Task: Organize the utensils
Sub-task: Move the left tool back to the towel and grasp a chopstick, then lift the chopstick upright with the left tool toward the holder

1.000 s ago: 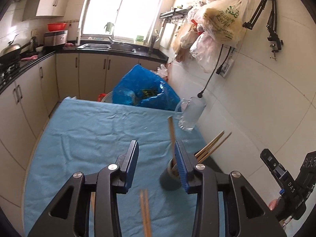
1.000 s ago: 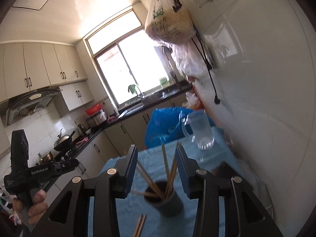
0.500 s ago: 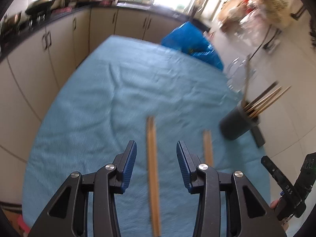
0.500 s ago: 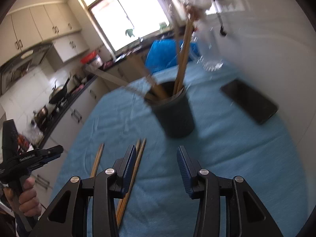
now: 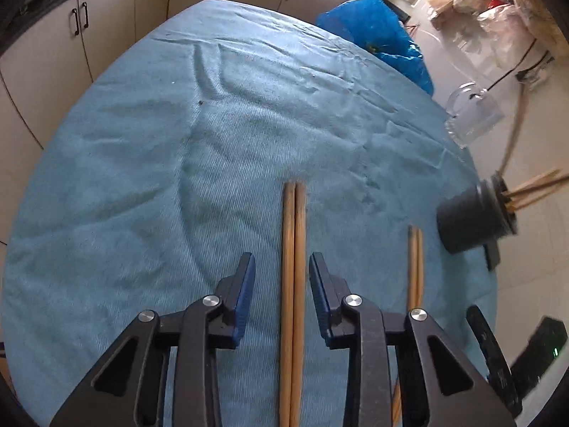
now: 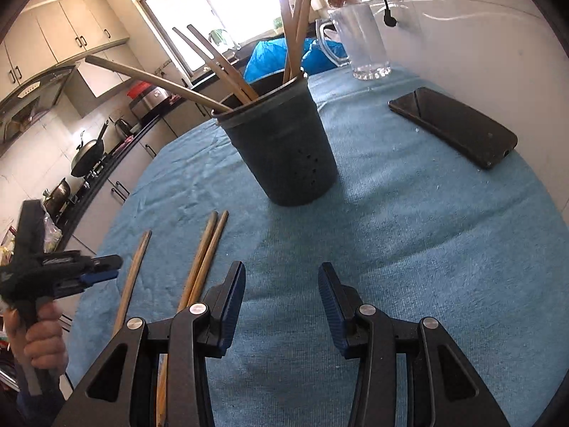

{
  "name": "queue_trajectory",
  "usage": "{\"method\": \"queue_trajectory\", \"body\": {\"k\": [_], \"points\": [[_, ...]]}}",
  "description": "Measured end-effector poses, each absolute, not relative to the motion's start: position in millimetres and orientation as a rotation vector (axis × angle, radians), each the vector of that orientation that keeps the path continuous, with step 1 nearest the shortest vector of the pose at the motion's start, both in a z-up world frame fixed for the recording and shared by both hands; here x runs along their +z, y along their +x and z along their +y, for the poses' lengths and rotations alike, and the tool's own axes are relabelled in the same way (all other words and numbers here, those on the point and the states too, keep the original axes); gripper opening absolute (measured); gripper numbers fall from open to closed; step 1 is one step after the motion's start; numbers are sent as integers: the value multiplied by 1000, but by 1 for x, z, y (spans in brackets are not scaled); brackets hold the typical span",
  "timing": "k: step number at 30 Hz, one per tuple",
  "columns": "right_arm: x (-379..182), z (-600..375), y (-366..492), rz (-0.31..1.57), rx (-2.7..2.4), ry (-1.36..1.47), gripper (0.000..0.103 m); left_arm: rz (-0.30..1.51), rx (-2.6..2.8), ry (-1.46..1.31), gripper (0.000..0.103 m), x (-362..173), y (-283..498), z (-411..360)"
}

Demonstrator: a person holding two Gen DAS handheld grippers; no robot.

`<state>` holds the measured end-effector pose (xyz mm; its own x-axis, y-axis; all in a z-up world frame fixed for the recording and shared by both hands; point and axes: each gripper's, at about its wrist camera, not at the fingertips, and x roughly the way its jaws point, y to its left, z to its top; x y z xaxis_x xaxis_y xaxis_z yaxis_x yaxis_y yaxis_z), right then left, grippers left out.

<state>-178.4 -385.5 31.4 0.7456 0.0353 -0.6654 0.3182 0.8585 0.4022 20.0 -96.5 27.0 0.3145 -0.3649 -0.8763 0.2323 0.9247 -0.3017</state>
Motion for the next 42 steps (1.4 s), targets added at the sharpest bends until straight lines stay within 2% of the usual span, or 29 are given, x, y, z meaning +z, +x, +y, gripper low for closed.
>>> {"method": "queue_trajectory", "body": {"k": [12,19,23,32,37,42], "points": [[27,-387,-181,708,-132,554,46,1169,-337,-47,14,21,37,-116],[27,-387,-181,709,-132,556,46,1135,-296,72,14,19,41,-132],[27,-386,-183,707,-140,549,46,1125,-272,75,7,19,35,-127],[39,-367,-166,767,-119,437,46,1096,-281,-18,7,20,6,-67],[58,-342,-133,801,-63,378,46,1075,-288,-16,7,19,2,-67],[49,-312,-92,895,-67,273,46,1065,-307,-30,7,18,0,-63]]}}
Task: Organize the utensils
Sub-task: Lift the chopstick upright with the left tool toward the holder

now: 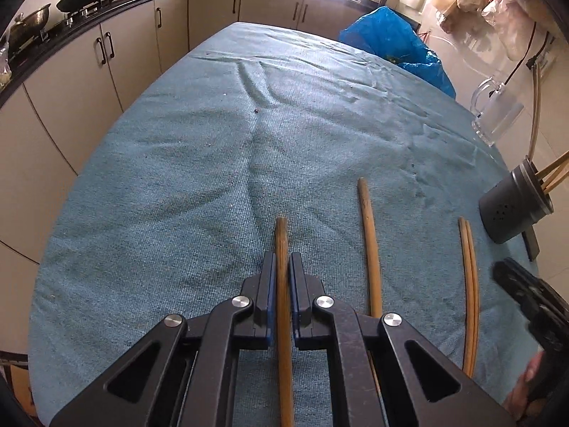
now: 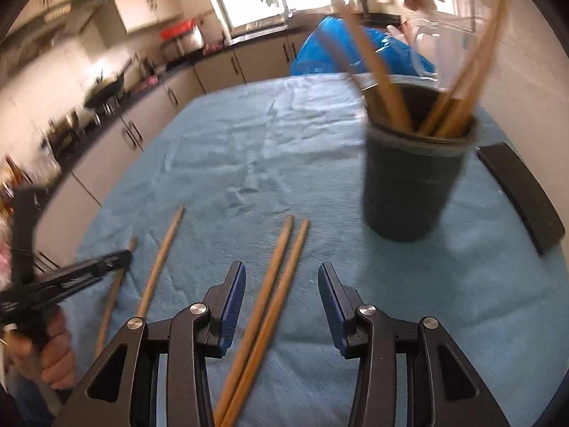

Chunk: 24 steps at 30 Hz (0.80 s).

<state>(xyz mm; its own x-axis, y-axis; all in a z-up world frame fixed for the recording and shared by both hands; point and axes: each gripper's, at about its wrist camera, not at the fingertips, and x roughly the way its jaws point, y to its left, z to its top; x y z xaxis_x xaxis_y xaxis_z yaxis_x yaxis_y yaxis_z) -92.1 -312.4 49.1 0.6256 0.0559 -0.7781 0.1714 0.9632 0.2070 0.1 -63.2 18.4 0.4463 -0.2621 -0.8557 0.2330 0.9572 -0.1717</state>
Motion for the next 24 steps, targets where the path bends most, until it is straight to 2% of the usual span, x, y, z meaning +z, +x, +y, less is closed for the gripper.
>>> {"method": "queue_trajectory", "body": {"k": [4,11,18,20,24], "points": [[39,-303,-70,938,-73,243,35,1071,-327,-51,7,18,1,-59],[29,-301,-40,990,-115,205,27,1073,-337,-65,7,17,2,-58],[28,-298,-22,1038,-139,149,26,1078,-342,-74,7,17,3,-56],[26,-293,-16,1070,-131,109,19,1078,-342,-74,7,16,3,-56],[23,-286,-10,1100,-110,45,17,1079,-342,-75,7,16,3,-56]]}}
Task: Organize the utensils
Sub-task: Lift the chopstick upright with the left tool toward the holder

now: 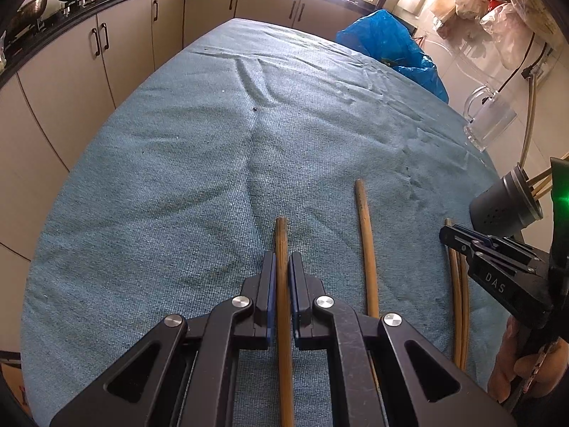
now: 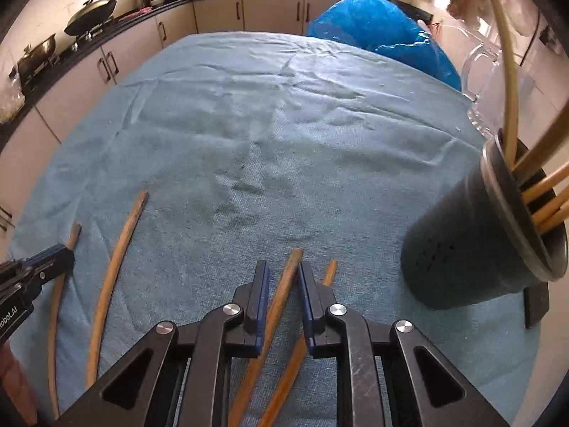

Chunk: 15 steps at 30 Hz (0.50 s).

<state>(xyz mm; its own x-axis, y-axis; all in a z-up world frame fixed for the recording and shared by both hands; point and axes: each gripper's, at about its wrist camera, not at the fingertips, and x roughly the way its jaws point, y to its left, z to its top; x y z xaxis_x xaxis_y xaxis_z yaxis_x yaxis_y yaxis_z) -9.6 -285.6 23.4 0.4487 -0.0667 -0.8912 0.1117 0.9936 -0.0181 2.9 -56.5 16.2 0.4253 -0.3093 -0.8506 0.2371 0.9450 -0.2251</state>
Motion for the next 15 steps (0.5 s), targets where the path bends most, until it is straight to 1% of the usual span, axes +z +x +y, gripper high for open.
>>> {"method": "queue_trajectory", "body": {"k": [2,4,6,10,15], "points": [[23,-287,-8,1105,-101,53,12,1076,-338,-65,7,16,3,-58],[23,-286,-9,1096,-96,48,11,1074,-331,-54,7,16,3,-60],[27,-286,-15,1078,-70,107,8,1078,-343,-54,7,17,3,-61],[61,-273,-35,945,-17,137,8,1035,-370,-53,7,33,-2,-64],[115,-266,-75,753,23,148,8,951,-401,-77,7,75,-17,-61]]}}
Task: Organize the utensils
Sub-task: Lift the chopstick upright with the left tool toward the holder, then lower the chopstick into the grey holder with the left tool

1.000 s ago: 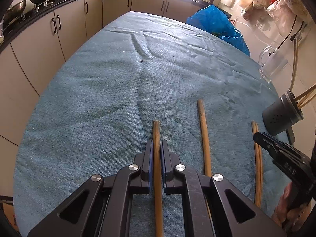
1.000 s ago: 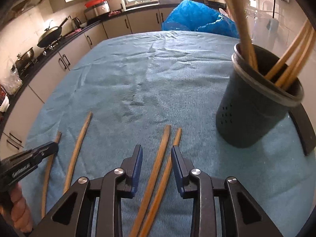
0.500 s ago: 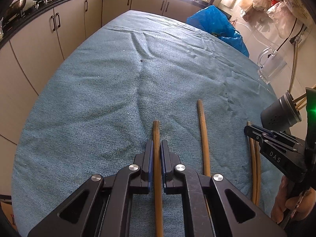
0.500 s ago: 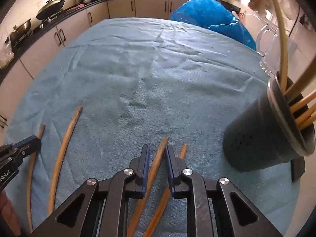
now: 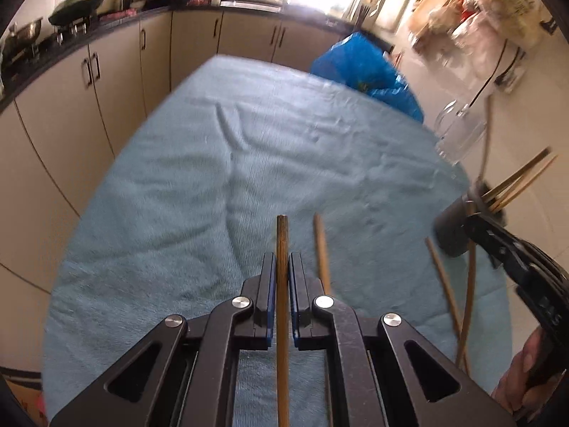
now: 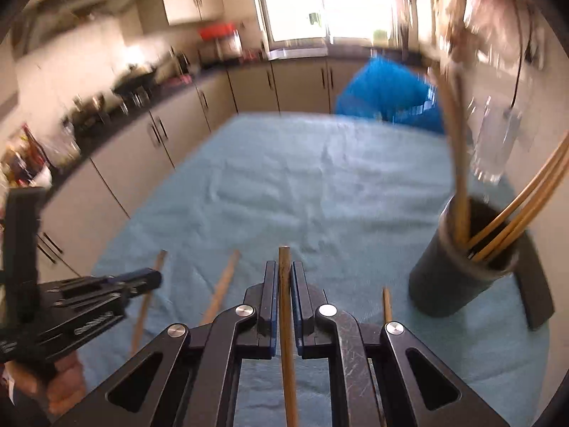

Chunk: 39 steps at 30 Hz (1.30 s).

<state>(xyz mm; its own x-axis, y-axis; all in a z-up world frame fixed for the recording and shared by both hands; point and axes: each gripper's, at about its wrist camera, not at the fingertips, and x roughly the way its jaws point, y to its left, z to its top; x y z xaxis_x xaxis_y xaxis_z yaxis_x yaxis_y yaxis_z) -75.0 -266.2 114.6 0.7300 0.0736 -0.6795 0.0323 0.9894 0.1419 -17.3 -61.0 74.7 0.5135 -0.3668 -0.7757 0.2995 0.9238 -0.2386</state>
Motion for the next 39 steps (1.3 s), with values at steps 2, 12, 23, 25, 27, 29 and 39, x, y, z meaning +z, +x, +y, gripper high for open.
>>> {"method": "queue_trajectory", "body": {"k": [2,12,23,25,27,29,39], "points": [[133,-266,-92,677,27,155,8,912,-410,-88,7,92,-25,-57],[180,-285,-168,438,-2,224,8,783,-446,-97,6,153,-62,-54],[191,-323,-205,367,-32,322,8,761,-483,-71,6,176,-83,-70],[193,-327,-209,357,-33,332,8,759,-487,-71,6,179,-86,-73],[194,-332,-213,348,-40,337,7,755,-494,-69,6,182,-88,-75],[196,-336,-218,339,-42,349,8,753,-500,-67,6,185,-90,-80],[205,-360,-241,285,-88,392,8,742,-548,-48,6,197,-98,-101]]}}
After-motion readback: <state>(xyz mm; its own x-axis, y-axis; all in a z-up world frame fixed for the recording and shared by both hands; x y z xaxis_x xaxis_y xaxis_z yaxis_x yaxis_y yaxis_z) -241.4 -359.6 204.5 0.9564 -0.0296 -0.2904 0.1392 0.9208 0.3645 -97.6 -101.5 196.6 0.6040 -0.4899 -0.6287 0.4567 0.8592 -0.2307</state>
